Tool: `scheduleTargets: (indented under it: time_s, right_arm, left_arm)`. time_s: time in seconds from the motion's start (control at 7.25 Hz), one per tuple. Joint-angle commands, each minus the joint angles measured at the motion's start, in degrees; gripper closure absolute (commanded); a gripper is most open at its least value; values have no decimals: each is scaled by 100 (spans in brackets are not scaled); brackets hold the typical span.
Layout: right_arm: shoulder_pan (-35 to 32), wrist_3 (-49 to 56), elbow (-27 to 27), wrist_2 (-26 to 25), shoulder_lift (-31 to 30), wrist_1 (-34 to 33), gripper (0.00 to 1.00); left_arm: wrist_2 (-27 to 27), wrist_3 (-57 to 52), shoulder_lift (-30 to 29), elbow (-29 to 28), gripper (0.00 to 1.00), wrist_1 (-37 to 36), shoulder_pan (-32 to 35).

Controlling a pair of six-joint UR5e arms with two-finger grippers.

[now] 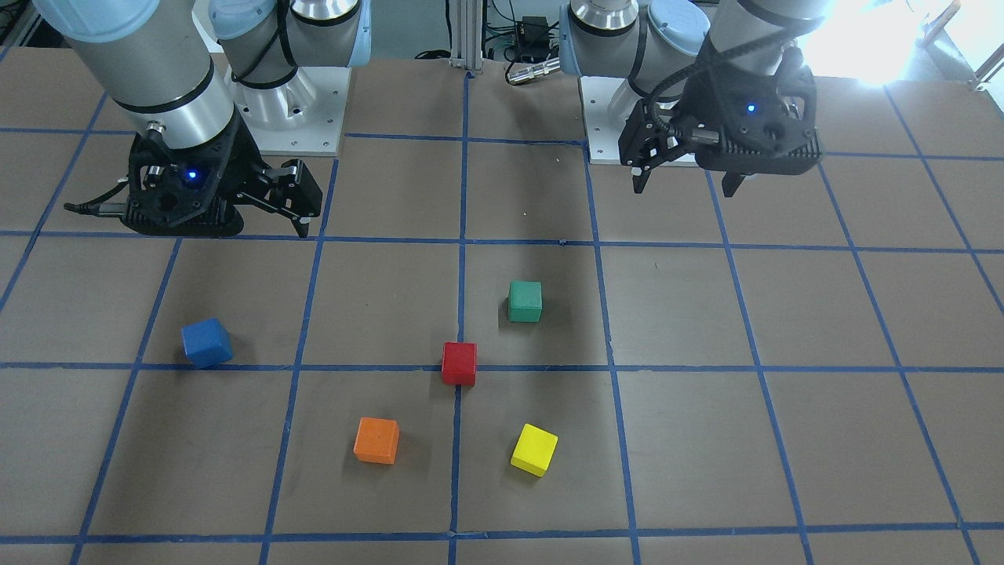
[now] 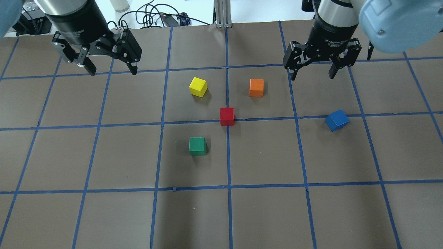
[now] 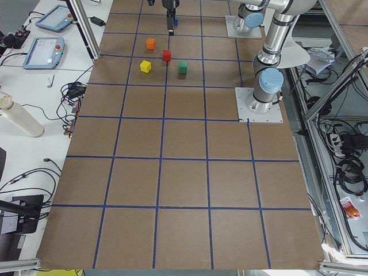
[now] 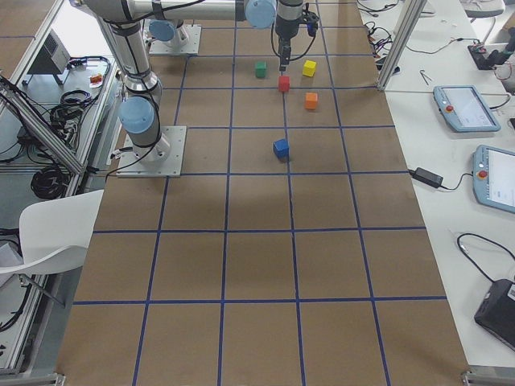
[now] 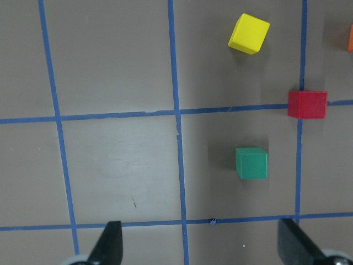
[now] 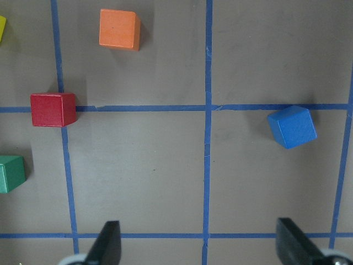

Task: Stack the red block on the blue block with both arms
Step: 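Raise the left gripper away while the right gripper moves toward the red cube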

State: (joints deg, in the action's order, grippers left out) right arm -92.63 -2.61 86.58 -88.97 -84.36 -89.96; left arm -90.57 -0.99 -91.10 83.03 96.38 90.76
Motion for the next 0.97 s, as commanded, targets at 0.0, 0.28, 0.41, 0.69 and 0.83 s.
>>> scheduleTargets:
  time_s: [0.0,0.28,0.41,0.69,0.83]
  right_arm:
    - [-9,-64,8,20,7,-118,0]
    - [-314,-239,-1,11,304,-554,0]
    - [-613,-318,-62,20,506,-819,0]
    - [-905,-616,-89,28,867,-1109,0]
    - [-1045,-653,-159,37,1078,-1250,0]
  left_arm:
    - [-13,-86,486,1263,0,-1571,-129]
    - [-31,-68,629,1321,0,-1431,-111]
    - [-31,-77,646,1312,0,-1377,-129]
    - [-22,-68,646,1225,0,-976,-120]
    - [-13,-68,507,955,0,-650,-111]
